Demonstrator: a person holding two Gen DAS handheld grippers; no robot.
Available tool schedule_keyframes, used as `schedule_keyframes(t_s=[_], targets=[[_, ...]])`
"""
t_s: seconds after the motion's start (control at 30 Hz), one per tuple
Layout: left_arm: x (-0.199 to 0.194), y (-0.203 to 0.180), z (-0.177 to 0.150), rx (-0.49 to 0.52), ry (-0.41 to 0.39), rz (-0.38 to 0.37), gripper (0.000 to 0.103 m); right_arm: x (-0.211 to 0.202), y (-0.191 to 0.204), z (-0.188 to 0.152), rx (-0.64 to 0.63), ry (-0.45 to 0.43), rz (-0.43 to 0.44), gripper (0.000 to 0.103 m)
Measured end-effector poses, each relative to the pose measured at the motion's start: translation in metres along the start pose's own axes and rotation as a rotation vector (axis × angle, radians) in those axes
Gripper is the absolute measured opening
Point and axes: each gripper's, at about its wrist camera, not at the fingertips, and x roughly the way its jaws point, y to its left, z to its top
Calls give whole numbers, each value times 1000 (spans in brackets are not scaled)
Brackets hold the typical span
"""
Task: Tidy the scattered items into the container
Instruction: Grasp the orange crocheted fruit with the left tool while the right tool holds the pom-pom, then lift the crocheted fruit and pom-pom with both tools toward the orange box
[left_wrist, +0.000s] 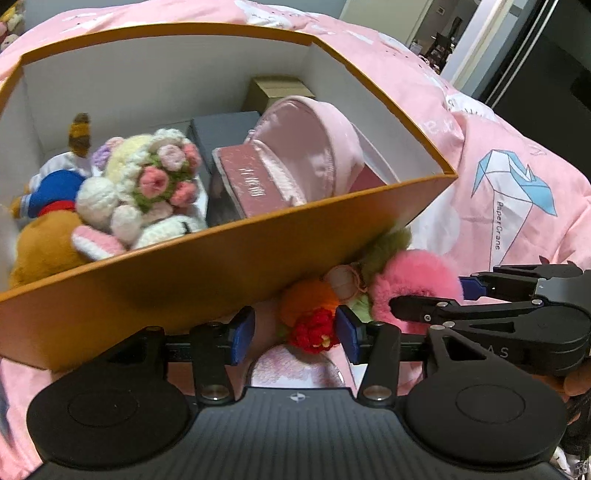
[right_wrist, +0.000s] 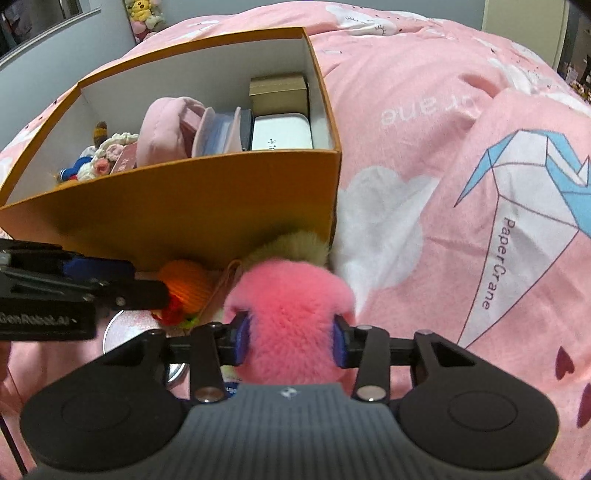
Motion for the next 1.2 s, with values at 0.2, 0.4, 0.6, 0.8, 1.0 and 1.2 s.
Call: schedule_keyframes(t_s=[0.2,0.4,0.6,0.8,1.0,1.2], targets=[[15,-5,4,-6,10,-40,56,5,-8,2,49,-5,28,50],[30,-2,5,-58,32,-79,56,16,-21,1,124,7,79,55],[42,12,2,-144,61,-133,56,27,-30,-2,196,40,158,54],[42,10,0,-139,61,-143,51,23,-22,-2,165,27,149,48],[29,7,-1,-114,35,-145,49,7,-19,-2,170,-7,105,48],[0,8,-2,-101,-5,-147,49,-13,-12,1,154,-54,100,48]])
